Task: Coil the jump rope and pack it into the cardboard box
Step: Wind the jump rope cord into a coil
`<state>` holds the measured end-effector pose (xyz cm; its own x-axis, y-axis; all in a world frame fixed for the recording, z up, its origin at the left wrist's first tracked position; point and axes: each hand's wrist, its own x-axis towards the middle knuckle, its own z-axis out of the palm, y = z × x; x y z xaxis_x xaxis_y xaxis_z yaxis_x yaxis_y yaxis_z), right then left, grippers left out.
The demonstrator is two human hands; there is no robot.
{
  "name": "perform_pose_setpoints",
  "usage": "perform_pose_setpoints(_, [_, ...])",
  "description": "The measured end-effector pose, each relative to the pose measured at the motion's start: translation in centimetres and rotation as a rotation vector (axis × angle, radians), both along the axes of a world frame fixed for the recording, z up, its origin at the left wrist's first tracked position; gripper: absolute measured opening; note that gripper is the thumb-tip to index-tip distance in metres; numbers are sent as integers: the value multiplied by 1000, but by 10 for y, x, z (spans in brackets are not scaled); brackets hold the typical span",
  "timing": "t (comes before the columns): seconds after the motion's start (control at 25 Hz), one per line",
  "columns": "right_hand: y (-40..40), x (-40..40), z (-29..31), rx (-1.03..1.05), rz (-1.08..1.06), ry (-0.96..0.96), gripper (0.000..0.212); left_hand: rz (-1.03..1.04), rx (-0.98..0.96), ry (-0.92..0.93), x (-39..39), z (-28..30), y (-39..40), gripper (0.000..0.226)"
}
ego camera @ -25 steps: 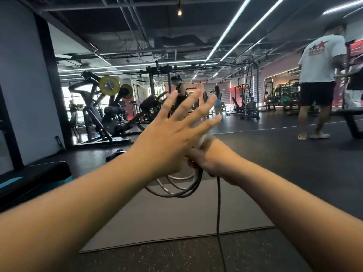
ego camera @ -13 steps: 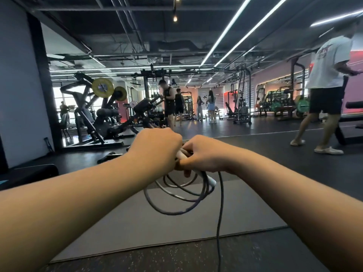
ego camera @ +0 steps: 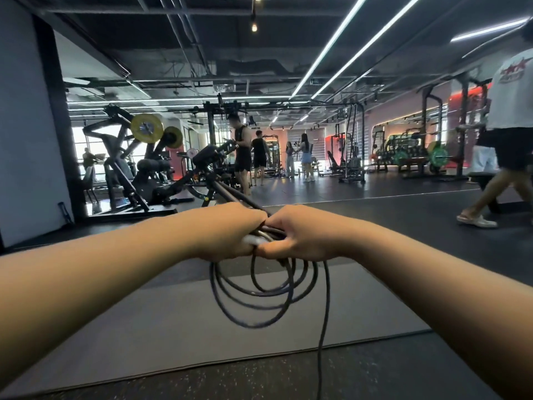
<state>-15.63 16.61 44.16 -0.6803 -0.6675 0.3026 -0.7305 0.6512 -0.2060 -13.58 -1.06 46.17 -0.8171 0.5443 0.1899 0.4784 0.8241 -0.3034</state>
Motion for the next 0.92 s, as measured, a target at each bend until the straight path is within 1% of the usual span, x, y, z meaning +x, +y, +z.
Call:
perform_pose_setpoints(0.08, [12,2,0,-90,-10,-70,38,-71,61,-123,8,2,-7,24])
perform_pose_setpoints(0.16, [24,0,3,-170,-18,-110,48,-93,119,-181,12,2,-12,28])
perform_pose_setpoints(0.2, [31,-2,4,-180,-20,-110,48,-82,105,-182,12,0,-18,33])
perform_pose_setpoints(0.24, [40,-3,6,-185,-28,-108,44,-55,65,-174,11,-1,-27,40])
perform_pose_setpoints(0.32, [66,-5,9,-219,-66,-134,33,56,-69,-124,9,0,-57,53])
perform_pose_setpoints(0.36, [79,-5,10,-261,-101,-160,31,131,-131,-83,8,2,-76,58])
perform_pose_setpoints(0.4, [91,-5,10,-310,-142,-193,33,205,-147,-53,8,3,-94,63])
perform_pose_setpoints(0.44, [98,-5,10,-355,-171,-231,36,277,-136,-36,7,4,-109,64])
perform_pose_setpoints(0.52, [98,-8,9,-427,-155,-290,37,378,-129,-11,7,2,-121,60])
perform_pose_setpoints(0.6, [90,-10,8,-511,-104,-336,35,413,-90,43,1,-2,-127,50])
perform_pose_setpoints(0.64, [87,-10,8,-537,-92,-352,35,407,-29,82,-3,-4,-130,47])
perform_pose_setpoints(0.68, [86,-9,7,-548,-98,-360,35,389,78,108,-6,-4,-134,46])
perform_pose_setpoints(0.72, [86,-8,5,-561,-118,-361,36,363,245,109,-8,-3,-136,49])
perform_pose_setpoints(0.76, [87,-8,1,-586,-144,-359,39,350,467,68,-9,-4,-137,50])
perform_pose_setpoints(0.84, [85,-8,-6,-687,-169,-370,44,280,1082,-97,-5,-10,-124,47])
perform_pose_setpoints(0.88, [81,-10,-10,-765,-158,-399,43,217,1410,-187,-3,-13,-112,46])
perform_pose_setpoints(0.92, [73,-12,-15,-851,-129,-445,39,159,1695,-249,-5,-18,-101,45])
